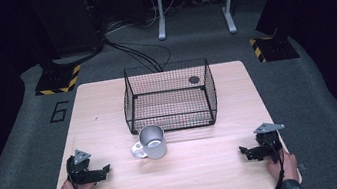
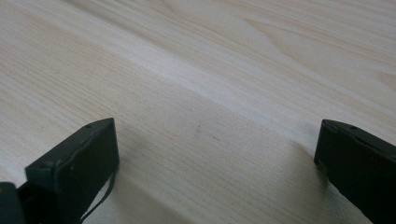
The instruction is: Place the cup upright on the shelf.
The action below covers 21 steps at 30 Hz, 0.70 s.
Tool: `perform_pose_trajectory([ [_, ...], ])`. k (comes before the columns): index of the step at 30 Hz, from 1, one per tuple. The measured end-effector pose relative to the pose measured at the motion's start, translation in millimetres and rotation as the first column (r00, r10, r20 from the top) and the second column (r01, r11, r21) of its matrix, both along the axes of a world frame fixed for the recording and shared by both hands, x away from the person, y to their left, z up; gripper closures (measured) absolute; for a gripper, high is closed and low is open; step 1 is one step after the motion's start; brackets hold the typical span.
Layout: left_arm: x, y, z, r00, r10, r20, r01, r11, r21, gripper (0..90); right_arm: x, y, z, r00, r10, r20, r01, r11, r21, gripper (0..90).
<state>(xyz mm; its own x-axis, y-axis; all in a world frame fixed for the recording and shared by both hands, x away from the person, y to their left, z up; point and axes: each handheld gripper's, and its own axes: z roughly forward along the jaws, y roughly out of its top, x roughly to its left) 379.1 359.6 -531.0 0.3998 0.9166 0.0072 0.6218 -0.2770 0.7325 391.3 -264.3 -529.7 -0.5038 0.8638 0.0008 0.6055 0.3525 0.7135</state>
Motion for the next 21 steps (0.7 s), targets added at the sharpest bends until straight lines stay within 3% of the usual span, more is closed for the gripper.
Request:
perform_pose_trajectory([
  [5,-4.0,-1.4,10.2,0.9996,-0.009,0.027,0.009,0.9999,-0.010,0.0,0.2,0.0,0.0,1.0000,0.001,0.000,-0.001,1.000,0.000,0.0],
  [9,-5.0,-4.3,20.7,0.9986,-0.044,0.029,0.045,0.9984,-0.035,0.0,-0.1,0.2,0.0,1.0000,-0.003,-0.003,0.003,1.000,0.002,0.0],
  [12,-5.4,-6.5,28.9,0.9972,-0.065,0.038,0.067,0.9950,-0.074,0.0,0.0,0.2,0.1,1.0000,-0.003,-0.003,0.003,1.000,0.002,0.0],
  [21,-8.4,-18.4,55.3,0.9895,-0.128,0.067,0.135,0.9846,-0.111,0.0,0.1,0.2,0.0,1.0000,-0.002,-0.003,0.002,1.000,0.002,0.0],
])
